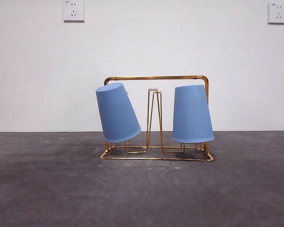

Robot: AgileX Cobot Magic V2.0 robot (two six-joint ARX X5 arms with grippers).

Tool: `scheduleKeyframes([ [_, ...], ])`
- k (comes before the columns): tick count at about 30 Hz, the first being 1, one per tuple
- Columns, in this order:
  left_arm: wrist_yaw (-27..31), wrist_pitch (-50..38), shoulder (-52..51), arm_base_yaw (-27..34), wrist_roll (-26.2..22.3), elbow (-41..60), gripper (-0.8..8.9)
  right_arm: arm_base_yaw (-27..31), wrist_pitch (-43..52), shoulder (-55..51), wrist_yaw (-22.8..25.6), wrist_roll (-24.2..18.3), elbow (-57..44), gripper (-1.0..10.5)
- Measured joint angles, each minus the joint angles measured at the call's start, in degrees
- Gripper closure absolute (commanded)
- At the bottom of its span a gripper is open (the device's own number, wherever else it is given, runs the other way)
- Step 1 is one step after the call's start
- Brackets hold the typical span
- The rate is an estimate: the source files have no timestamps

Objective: Pick up cup 1,put cup 1 in the cup rack,pick up cup 2,put cup 2 in the cup rack

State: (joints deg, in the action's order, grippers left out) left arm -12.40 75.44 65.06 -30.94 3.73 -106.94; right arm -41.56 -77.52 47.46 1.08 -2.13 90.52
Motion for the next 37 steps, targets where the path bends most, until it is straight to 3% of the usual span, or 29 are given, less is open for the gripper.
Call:
scheduleKeyframes([
  [3, 1.4, -2.1, 0.0, 0.0, -1.7, 0.0, 8.16, 0.0, 0.0, 0.0, 0.0, 0.0, 0.0, 9.4],
  [5, 3.9, -7.8, -1.2, 1.0, -5.2, 0.0, 8.16, 0.0, 0.0, 0.0, 0.0, 0.0, 0.0, 9.4],
  [9, 3.3, -21.1, -8.8, 11.7, -14.8, 4.1, 8.16, 0.0, 0.0, 0.0, 0.0, 0.0, 0.0, 9.4],
  [11, 0.8, -26.5, -14.1, 17.6, -16.8, 10.7, 8.16, 0.0, 0.0, 0.0, 0.0, 0.0, 0.0, 9.4],
  [17, 3.5, -42.3, -29.1, 27.2, -18.5, 34.1, 8.16, 0.0, 0.0, 0.0, 0.0, 0.0, 0.0, 9.4],
  [24, 5.2, -57.4, -42.0, 31.7, -18.2, 64.7, 8.16, 0.0, 0.0, 0.0, 0.0, 0.0, 0.0, 9.4],
  [31, 5.2, -61.1, -52.3, 32.0, -16.5, 85.9, 8.16, 0.0, 0.0, 0.0, 0.0, 0.0, 0.0, 9.4],
  [37, 5.2, -61.0, -59.3, 32.0, -16.5, 96.6, 8.16, 0.0, 0.0, 0.0, 0.0, 0.0, 0.0, 9.4],
])
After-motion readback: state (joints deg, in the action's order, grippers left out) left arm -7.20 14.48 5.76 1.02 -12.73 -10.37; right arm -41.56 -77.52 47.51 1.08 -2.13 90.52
